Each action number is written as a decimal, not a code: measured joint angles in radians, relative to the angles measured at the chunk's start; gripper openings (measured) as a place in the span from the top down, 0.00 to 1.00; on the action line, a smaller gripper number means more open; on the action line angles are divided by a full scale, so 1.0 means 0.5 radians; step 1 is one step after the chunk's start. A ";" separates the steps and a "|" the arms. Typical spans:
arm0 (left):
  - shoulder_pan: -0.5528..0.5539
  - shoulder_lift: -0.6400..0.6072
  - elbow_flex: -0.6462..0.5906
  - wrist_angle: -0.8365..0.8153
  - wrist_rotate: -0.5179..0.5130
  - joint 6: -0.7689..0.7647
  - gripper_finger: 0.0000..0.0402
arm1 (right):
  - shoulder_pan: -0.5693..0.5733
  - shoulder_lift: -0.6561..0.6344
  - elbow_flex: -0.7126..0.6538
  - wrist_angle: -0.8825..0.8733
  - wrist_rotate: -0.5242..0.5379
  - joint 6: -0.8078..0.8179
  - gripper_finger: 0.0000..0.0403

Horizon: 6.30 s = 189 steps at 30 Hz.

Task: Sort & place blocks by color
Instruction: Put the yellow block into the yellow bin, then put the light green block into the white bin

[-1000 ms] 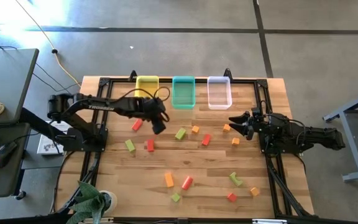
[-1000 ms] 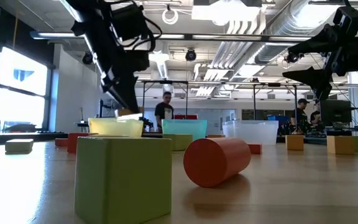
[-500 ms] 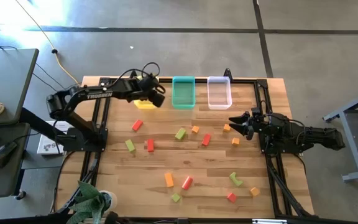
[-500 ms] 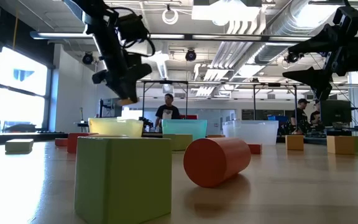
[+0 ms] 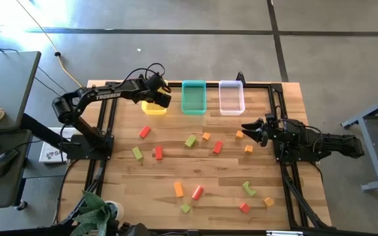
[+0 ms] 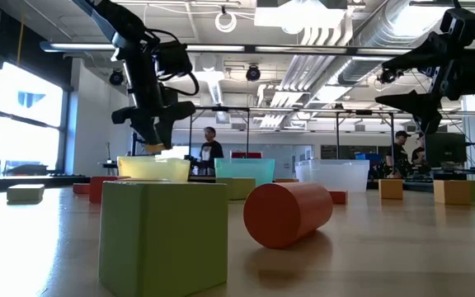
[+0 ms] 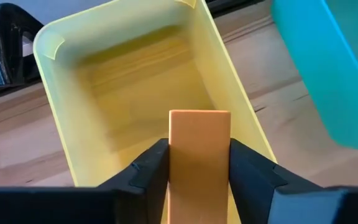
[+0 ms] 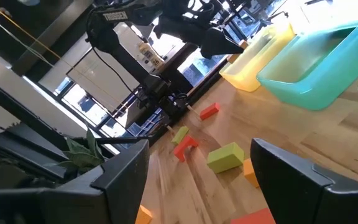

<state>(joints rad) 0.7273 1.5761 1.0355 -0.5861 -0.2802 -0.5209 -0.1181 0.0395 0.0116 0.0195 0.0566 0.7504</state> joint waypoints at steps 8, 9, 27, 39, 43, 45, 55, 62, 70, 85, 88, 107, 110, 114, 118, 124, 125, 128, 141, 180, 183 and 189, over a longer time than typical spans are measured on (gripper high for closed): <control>0.000 0.000 0.000 -0.001 0.010 0.041 0.62 | 0.000 0.000 0.000 0.006 0.002 0.121 0.34; 0.000 0.000 0.000 -0.001 0.017 0.055 0.62 | 0.000 0.000 0.000 0.007 0.013 0.114 0.34; -0.001 -0.002 0.000 0.206 0.384 0.236 0.50 | 0.000 0.000 0.000 0.035 0.236 0.381 0.34; -0.032 -0.125 0.000 0.273 0.546 0.332 0.50 | 0.000 0.030 0.186 -0.030 0.365 0.146 0.34; -0.062 -0.193 0.000 0.270 0.546 0.347 0.50 | 0.001 0.126 0.416 -0.408 0.478 0.073 0.34; -0.082 -0.228 0.000 0.272 0.546 0.349 0.50 | 0.000 0.203 0.545 -0.674 0.532 0.143 0.34; -0.114 -0.271 0.000 0.272 0.539 0.400 0.50 | 0.001 0.859 1.123 -1.705 0.542 0.473 0.34; -0.114 -0.271 0.001 0.272 0.539 0.422 0.50 | -0.002 1.235 1.373 -2.087 0.427 0.338 0.34; -0.114 -0.271 0.000 0.273 0.538 0.489 0.50 | -0.184 1.562 1.431 -2.172 0.012 0.059 0.34; -0.114 -0.270 0.001 0.272 0.538 0.489 0.50 | -0.521 2.192 1.431 -2.212 -0.196 -0.460 0.34; -0.121 -0.270 0.001 0.272 0.538 0.490 0.50 | -0.574 2.253 1.431 -2.220 -0.198 -0.526 0.34; -0.123 -0.269 0.001 0.270 0.538 0.489 0.50 | -0.756 2.612 1.431 -2.297 -0.089 -0.885 0.34; -0.123 -0.269 0.000 0.270 0.538 0.490 0.50 | -0.757 2.704 1.431 -2.297 -0.069 -0.899 0.34; -0.123 -0.269 0.000 0.270 0.538 0.490 0.50 | -0.756 2.834 1.431 -2.296 -0.016 -0.926 0.34; -0.123 -0.269 0.000 0.270 0.538 0.489 0.50 | -0.756 2.938 1.431 -2.297 -0.009 -0.926 0.34; -0.123 -0.269 0.001 0.270 0.538 0.490 0.50 | -0.756 3.031 1.430 -2.283 0.008 -0.924 0.38; -0.123 -0.269 0.000 0.270 0.538 0.490 0.50 | -0.756 3.043 1.430 -2.278 0.008 -0.926 0.41; -0.123 -0.269 0.000 0.270 0.537 0.490 0.50 | -0.756 3.079 1.430 -2.264 0.005 -0.927 0.51; -0.123 -0.269 0.000 0.270 0.537 0.490 0.50 | -0.755 3.079 1.429 -2.334 -0.080 -0.882 0.74; -0.179 -0.269 0.000 0.238 0.719 0.126 0.50 | -0.986 2.173 1.430 -0.413 0.294 -0.704 0.74; -0.233 -0.269 0.001 0.138 0.719 0.067 0.50 | -1.017 2.246 1.430 -0.271 0.330 -1.005 0.74; -0.379 -0.269 0.000 -0.187 0.702 -0.023 0.50 | -1.163 2.477 1.431 -0.313 0.173 -1.163 0.72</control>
<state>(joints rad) 0.5377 1.4418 1.0357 -0.6797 0.0710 -0.5326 -0.6997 1.2780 0.7269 -0.1371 0.1432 0.1687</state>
